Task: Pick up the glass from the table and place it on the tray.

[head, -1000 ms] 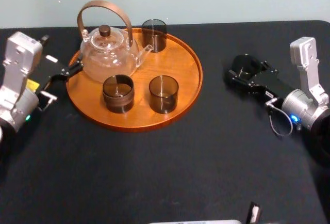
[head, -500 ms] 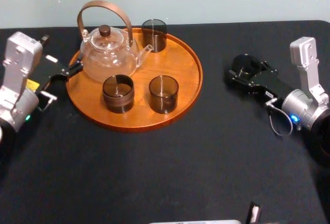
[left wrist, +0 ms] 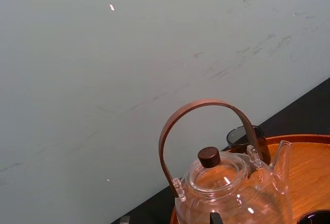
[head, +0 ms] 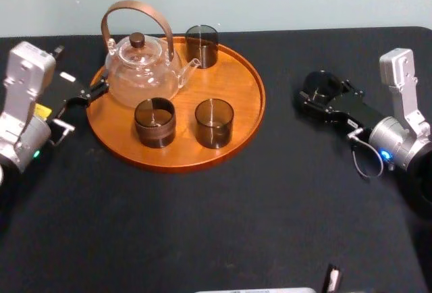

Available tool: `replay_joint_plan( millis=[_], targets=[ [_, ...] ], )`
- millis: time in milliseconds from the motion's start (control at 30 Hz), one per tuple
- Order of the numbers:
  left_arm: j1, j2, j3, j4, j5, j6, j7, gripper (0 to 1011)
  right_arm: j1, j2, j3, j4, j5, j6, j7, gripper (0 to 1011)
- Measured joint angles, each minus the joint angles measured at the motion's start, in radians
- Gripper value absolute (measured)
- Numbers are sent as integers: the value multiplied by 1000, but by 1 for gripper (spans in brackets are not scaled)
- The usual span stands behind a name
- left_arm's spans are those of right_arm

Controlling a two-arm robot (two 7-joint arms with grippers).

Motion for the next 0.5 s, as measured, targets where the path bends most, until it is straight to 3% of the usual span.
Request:
replay_joint_plan(
  millis=[500],
  targets=[
    [0,0,0,0,0,0,0,1001,0,0,0,0,0,0,0,904]
  ],
)
